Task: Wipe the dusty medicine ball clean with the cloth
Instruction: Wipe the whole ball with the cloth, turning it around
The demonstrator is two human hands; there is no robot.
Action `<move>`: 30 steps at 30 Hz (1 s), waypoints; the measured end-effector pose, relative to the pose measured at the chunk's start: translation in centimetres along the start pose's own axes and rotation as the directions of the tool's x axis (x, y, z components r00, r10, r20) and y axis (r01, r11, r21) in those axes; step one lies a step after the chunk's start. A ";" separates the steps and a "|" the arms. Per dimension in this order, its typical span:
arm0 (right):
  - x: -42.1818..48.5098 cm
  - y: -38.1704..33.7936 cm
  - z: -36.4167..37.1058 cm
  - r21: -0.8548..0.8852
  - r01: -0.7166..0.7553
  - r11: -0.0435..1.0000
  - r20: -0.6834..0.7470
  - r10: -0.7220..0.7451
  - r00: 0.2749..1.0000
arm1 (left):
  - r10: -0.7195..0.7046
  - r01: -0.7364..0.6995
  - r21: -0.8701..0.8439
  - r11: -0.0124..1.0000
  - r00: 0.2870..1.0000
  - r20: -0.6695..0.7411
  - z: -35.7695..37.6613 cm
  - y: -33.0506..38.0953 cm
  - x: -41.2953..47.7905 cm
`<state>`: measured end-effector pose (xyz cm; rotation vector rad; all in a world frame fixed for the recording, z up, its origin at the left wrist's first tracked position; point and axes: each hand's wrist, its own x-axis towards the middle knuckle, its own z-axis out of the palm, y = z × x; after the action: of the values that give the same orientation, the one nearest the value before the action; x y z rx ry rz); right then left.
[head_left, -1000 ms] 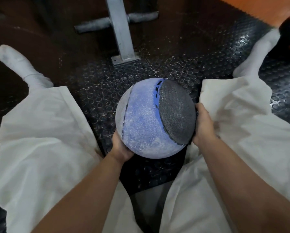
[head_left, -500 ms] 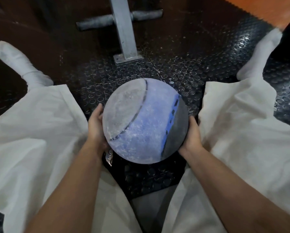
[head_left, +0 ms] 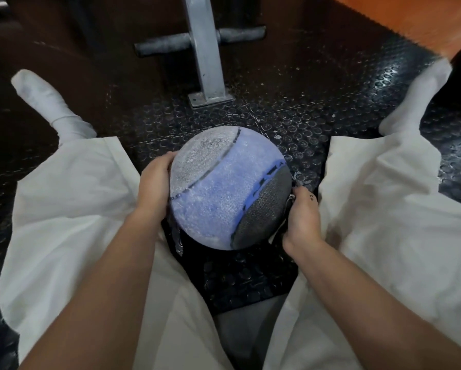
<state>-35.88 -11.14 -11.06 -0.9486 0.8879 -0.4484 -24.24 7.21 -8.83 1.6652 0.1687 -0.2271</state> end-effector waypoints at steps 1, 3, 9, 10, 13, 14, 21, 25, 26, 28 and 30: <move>-0.3 -0.1 0.2 -0.017 0.023 1.000 -0.001 -0.023 1.000 | 0.016 -0.017 0.022 1.000 0.999 0.033 -0.2 0.4 -0.2; -1.2 -0.3 0.6 -0.104 0.108 0.989 -0.004 -0.109 0.994 | 0.035 -0.040 0.055 0.998 0.997 0.076 0.0 1.6 -0.6; -4.8 -0.5 1.5 -0.441 0.623 0.646 0.287 -0.556 0.780 | 0.243 -0.201 0.424 0.883 0.969 -0.048 3.5 4.0 -4.4; -5.1 -0.6 1.6 -0.466 0.680 0.566 0.342 -0.594 0.728 | 0.265 -0.212 0.431 0.877 0.962 -0.066 3.7 4.0 -4.5; -4.7 -1.4 1.9 -0.501 0.739 0.450 0.469 -0.576 0.669 | 0.287 -0.226 0.445 0.867 0.955 -0.076 4.3 4.4 -4.1; -4.5 -1.5 1.8 -0.507 0.760 0.407 0.495 -0.584 0.644 | 0.301 -0.237 0.468 0.851 0.951 -0.067 4.6 4.6 -4.1; -4.8 -0.2 0.8 -0.595 0.799 0.087 0.575 -0.649 0.498 | 0.304 -0.312 0.609 0.729 0.945 0.120 6.5 6.6 -2.0; -3.9 -2.1 1.5 -0.588 0.808 -0.045 0.627 -0.656 0.420 | 0.292 -0.384 0.656 0.650 0.923 0.251 7.5 7.3 -1.2; -3.5 -2.9 2.0 -0.599 0.799 -0.050 0.620 -0.660 0.423 | 0.298 -0.403 0.665 0.629 0.915 0.272 7.9 7.4 -1.3; -2.7 -4.8 3.1 -0.636 0.771 -0.026 0.593 -0.655 0.468 | 0.312 -0.435 0.664 0.608 0.900 0.303 8.7 7.8 -1.5; -1.8 -6.2 3.8 -0.676 0.737 0.017 0.569 -0.625 0.535 | 0.319 -0.449 0.656 0.606 0.893 0.317 9.5 8.1 -1.7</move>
<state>-33.60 -11.25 -3.94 -2.4924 0.3956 -0.7723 -24.37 -3.02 -1.54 2.4088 -0.4877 -0.0983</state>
